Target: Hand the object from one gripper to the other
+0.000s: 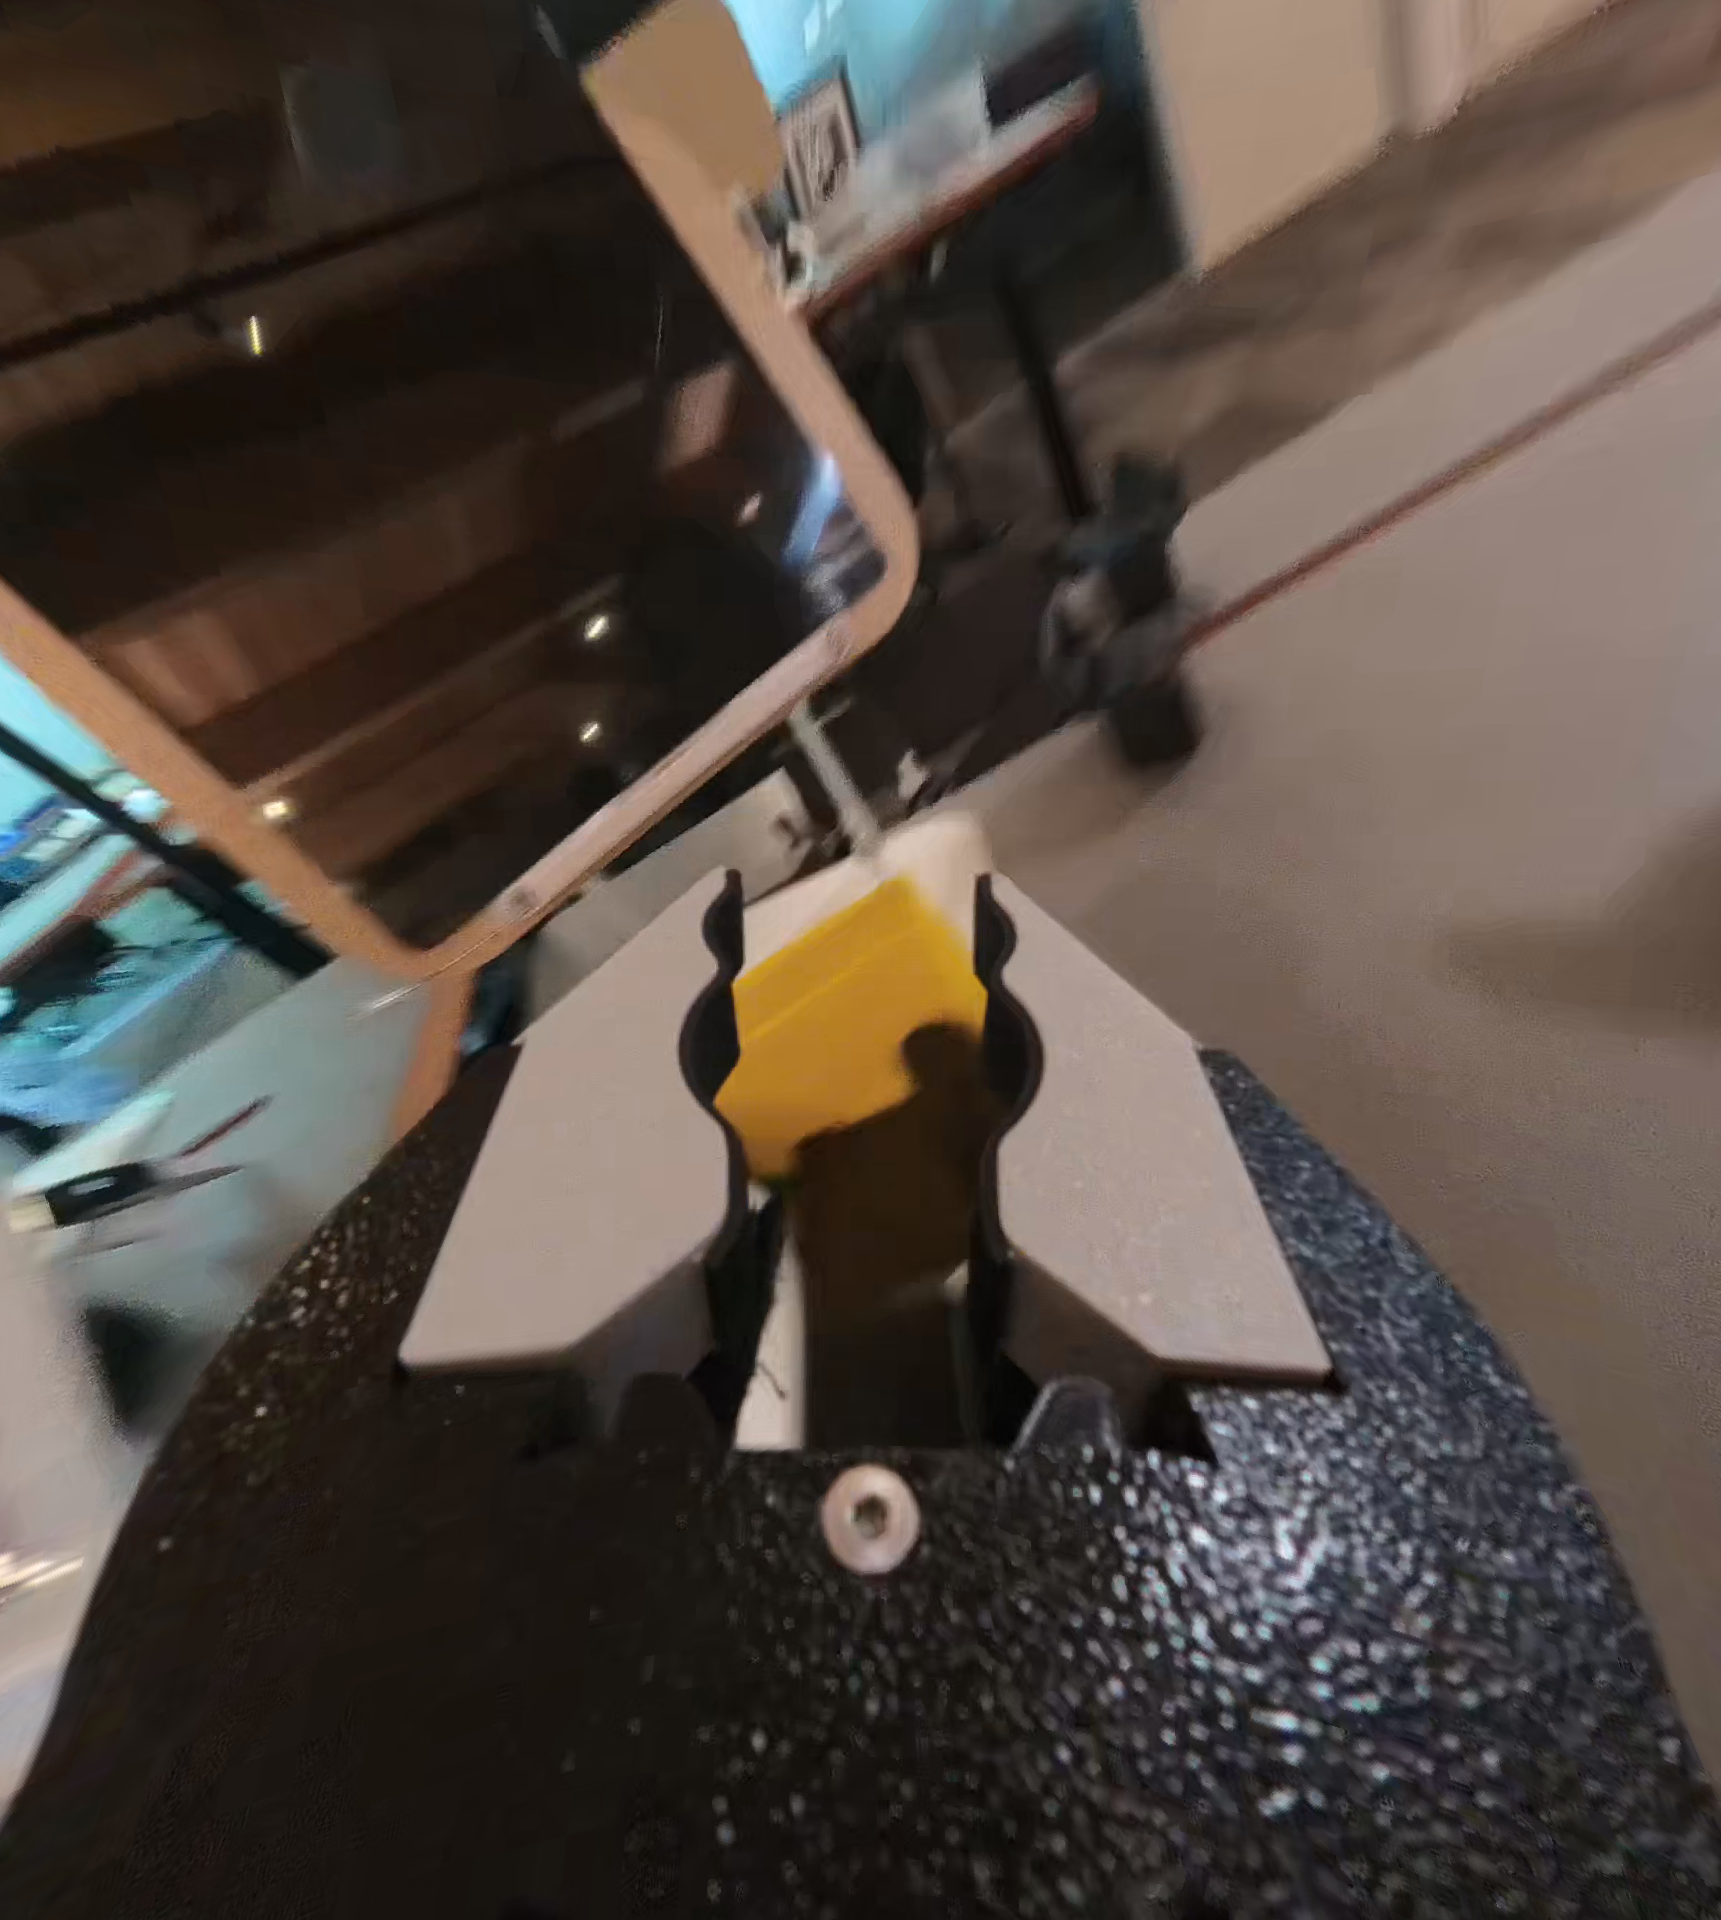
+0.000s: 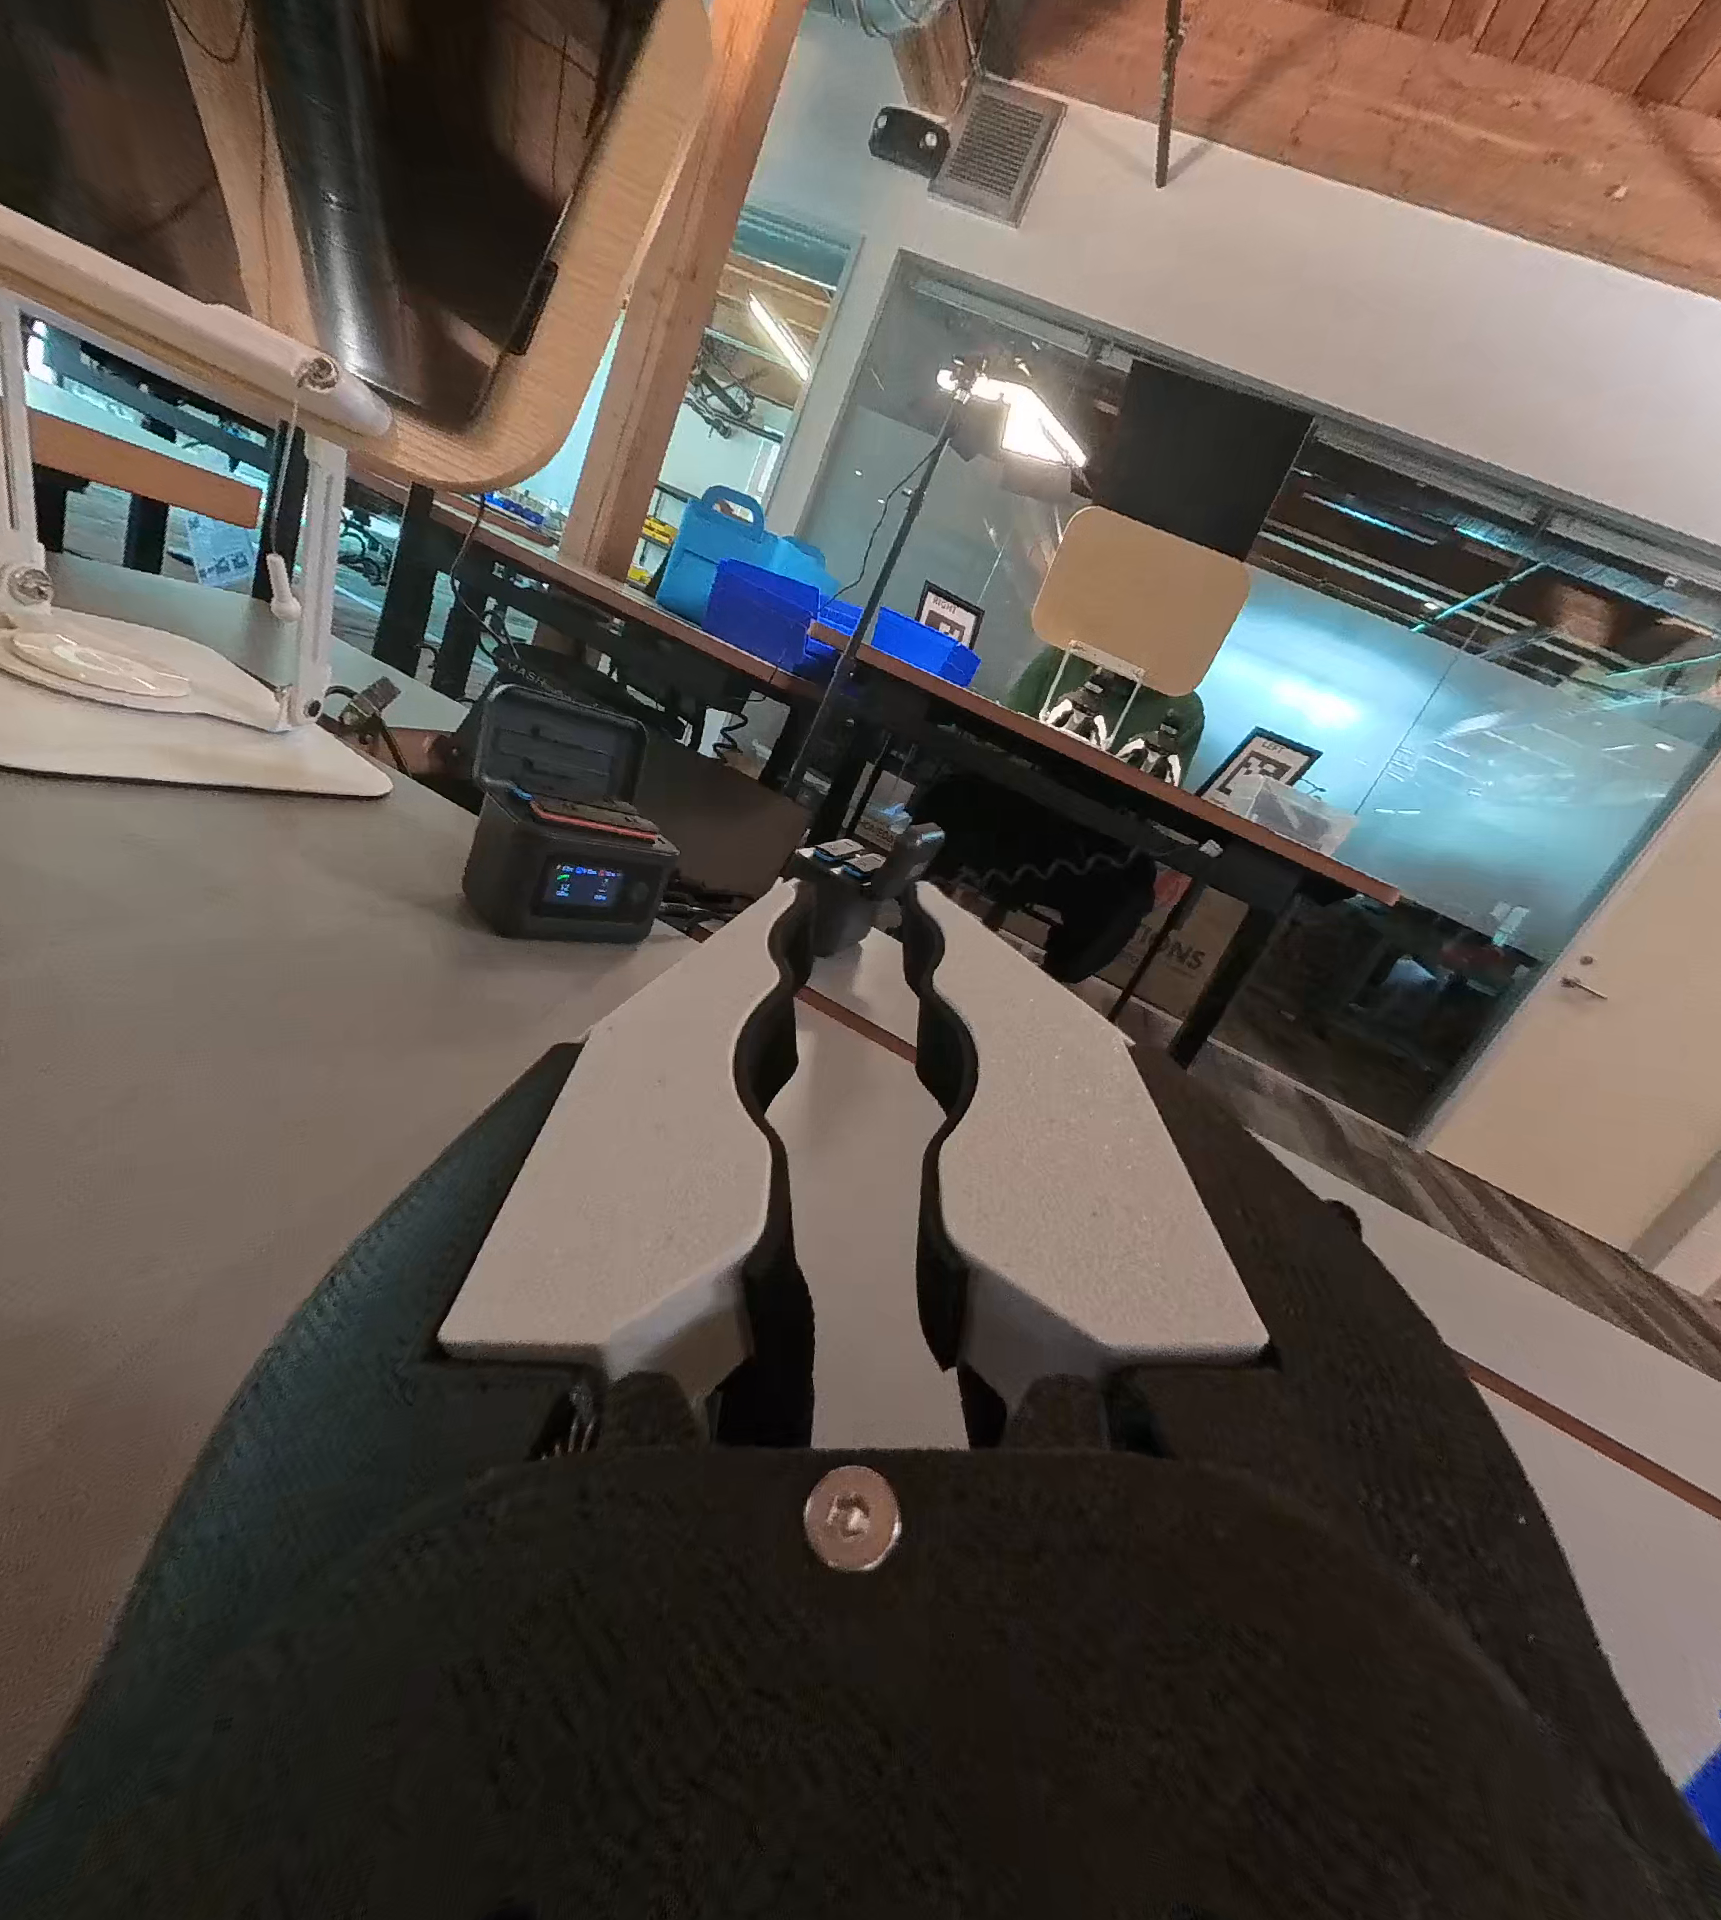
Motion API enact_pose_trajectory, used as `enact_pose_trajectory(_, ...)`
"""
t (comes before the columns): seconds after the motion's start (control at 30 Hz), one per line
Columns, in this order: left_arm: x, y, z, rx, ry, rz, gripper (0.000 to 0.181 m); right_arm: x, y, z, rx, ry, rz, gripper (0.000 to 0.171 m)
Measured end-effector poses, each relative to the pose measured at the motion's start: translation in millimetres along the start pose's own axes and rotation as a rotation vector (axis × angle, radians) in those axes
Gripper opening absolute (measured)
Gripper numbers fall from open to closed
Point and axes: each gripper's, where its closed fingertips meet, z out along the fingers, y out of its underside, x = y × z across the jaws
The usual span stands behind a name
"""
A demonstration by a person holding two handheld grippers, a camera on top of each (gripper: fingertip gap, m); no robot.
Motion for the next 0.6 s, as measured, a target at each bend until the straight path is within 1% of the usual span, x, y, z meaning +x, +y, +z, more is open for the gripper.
enact_pose_trajectory(0.03, -7.9, 13.4, -7.0, -0.066, 0.012, 0.081, 0.045, -0.3, 0.3, 0.0, -0.002, 0.000, -0.003, 0.015)
enact_pose_trajectory(0.1, -6.7, 43.9, -15.9, -0.198, 0.122, 0.243, 0.044, 0.0, 0.0, -0.1, 0.000, -0.001, 0.002, 0.015)
enact_pose_trajectory(0.13, -6.6, 59.6, -17.5, -0.259, 0.168, 0.278, 0.046, 0.3, 0.2, 0.0, -0.001, 0.000, 0.009, 0.015)
enact_pose_trajectory(0.2, 6.0, 91.1, -21.7, -0.384, 0.329, 0.248, 0.051, 0.6, 1.0, 0.4, -0.004, -0.001, 0.020, 0.015)
enact_pose_trajectory(0.3, 7.1, 134.3, -29.3, -0.585, 0.414, 0.327, 0.058, 0.4, 1.5, 0.3, -0.007, -0.003, 0.022, 0.015)
enact_pose_trajectory(0.4, 13.8, 148.9, -27.0, -0.641, 0.450, 0.374, 0.062, -0.2, 2.0, 0.2, -0.009, -0.007, 0.024, 0.015)
enact_pose_trajectory(0.53, 17.7, 160.9, -19.1, -0.669, 0.462, 0.452, 0.056, 0.1, 2.5, -0.1, -0.011, -0.008, 0.031, 0.015)
enact_pose_trajectory(0.6, 16.3, 166.5, -15.0, -0.691, 0.459, 0.474, 0.056, 0.0, 2.9, -0.1, -0.013, -0.009, 0.033, 0.015)
